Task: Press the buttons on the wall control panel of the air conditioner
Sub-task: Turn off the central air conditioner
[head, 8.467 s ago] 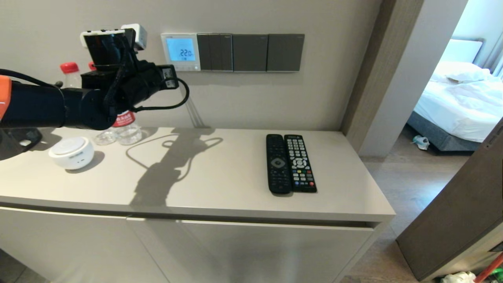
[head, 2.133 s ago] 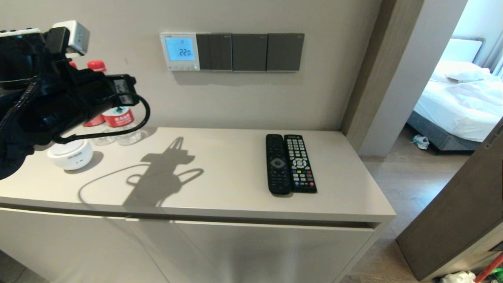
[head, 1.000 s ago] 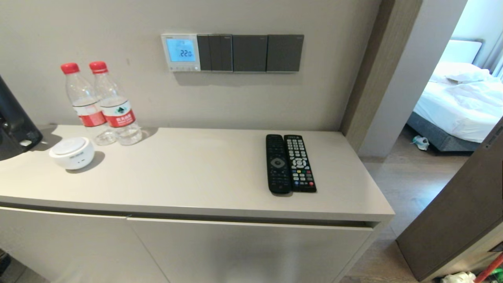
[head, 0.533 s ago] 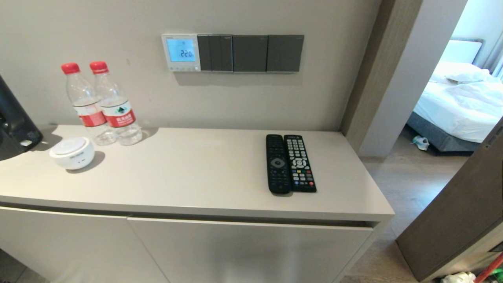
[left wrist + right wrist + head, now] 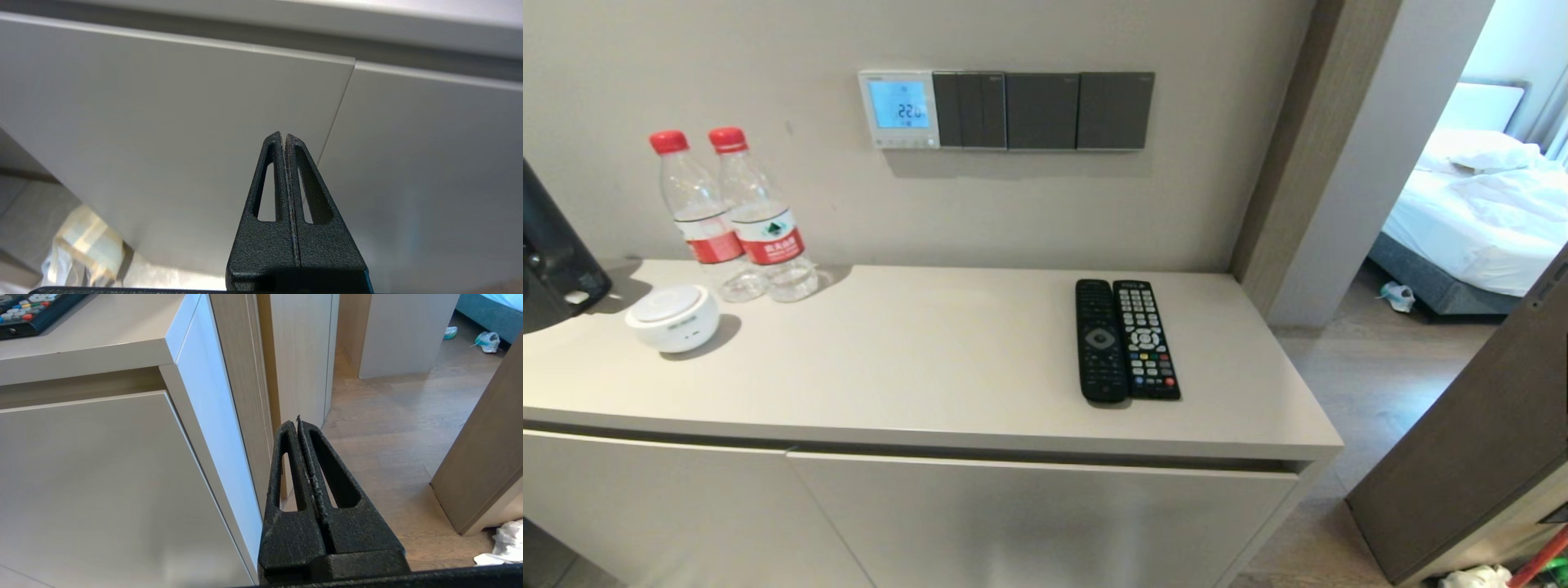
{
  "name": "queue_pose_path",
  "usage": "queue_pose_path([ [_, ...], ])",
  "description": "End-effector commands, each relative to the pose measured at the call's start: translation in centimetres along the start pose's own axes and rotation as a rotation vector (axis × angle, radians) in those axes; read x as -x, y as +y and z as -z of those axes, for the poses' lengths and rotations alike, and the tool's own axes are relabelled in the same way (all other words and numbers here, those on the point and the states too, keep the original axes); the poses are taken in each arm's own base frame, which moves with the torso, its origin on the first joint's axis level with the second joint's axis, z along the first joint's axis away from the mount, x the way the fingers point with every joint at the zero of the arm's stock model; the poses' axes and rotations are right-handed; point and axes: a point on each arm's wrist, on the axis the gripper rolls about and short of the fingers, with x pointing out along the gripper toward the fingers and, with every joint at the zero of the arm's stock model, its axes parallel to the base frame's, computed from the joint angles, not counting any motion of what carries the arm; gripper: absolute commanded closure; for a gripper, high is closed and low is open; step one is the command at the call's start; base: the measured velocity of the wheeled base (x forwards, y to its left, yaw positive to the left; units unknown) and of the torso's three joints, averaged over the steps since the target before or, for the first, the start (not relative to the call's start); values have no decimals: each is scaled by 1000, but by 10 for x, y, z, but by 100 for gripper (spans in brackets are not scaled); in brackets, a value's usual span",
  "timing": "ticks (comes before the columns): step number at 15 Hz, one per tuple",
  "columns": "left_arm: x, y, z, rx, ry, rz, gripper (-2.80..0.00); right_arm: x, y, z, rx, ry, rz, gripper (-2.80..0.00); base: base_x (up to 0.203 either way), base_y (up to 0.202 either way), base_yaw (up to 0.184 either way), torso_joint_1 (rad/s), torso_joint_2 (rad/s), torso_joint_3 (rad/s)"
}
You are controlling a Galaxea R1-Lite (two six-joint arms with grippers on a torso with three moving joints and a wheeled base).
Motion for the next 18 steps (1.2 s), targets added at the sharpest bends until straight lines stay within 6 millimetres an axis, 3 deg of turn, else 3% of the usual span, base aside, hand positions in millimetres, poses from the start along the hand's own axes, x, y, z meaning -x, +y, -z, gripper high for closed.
queue_pose_path([
  [1, 3, 0, 2, 2, -17, 10, 0, 0, 0, 0, -1, -2, 0, 0, 0, 0, 0, 0, 0, 0],
  [11, 19, 2, 17, -14, -125, 48, 0, 0, 0, 0, -3, -2, 0, 0, 0, 0, 0, 0, 0, 0],
  [18, 18, 2, 16, 0, -134, 50, 0, 0, 0, 0, -3, -2, 0, 0, 0, 0, 0, 0, 0, 0],
])
